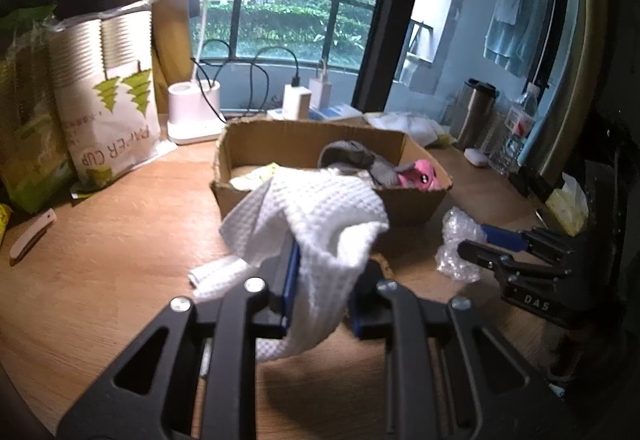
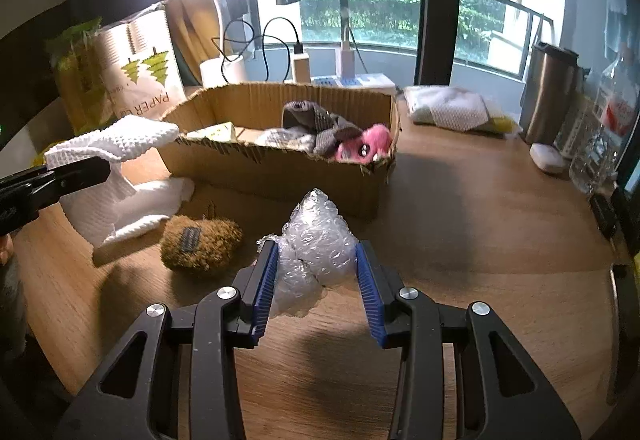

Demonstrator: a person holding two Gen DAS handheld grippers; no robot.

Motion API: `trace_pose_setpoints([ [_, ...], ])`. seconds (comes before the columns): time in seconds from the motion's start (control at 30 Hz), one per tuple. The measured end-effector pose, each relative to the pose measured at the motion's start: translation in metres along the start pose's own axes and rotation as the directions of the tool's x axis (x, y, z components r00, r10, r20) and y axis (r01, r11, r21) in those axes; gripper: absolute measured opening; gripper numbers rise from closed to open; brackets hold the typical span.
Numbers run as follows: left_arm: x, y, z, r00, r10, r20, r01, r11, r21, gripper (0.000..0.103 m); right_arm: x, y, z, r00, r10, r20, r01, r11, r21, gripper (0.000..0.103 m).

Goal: Organize soft objects
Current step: 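Grasp the white waffle towel with the left tool while the right tool grasps the bubble wrap, then carry the towel and bubble wrap into the cardboard box and release both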

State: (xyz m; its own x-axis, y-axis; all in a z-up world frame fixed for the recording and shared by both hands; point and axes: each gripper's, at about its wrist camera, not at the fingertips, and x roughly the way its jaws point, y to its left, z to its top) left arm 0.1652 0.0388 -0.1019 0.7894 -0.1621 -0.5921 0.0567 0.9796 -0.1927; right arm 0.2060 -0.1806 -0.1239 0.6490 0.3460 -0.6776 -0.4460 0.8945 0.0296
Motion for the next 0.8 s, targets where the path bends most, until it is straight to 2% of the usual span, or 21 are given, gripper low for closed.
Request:
trace_pose_setpoints([
  [0.43, -0.022, 0.010, 0.021, 0.996, 0.012, 0.087, -0.012, 1.000, 0.009, 0.021, -0.023, 0.015, 0.024, 0.997, 0.022, 0.069, -0.020, 0.999, -0.030, 0.041],
  [0.8, -0.027, 0.010, 0.038, 0.991, 0.017, 0.136, -0.019, 1.000, 0.007, 0.021, -0.032, 0.010, 0.047, 0.993, 0.027, 0.113, -0.023, 0.999, -0.039, 0.041],
])
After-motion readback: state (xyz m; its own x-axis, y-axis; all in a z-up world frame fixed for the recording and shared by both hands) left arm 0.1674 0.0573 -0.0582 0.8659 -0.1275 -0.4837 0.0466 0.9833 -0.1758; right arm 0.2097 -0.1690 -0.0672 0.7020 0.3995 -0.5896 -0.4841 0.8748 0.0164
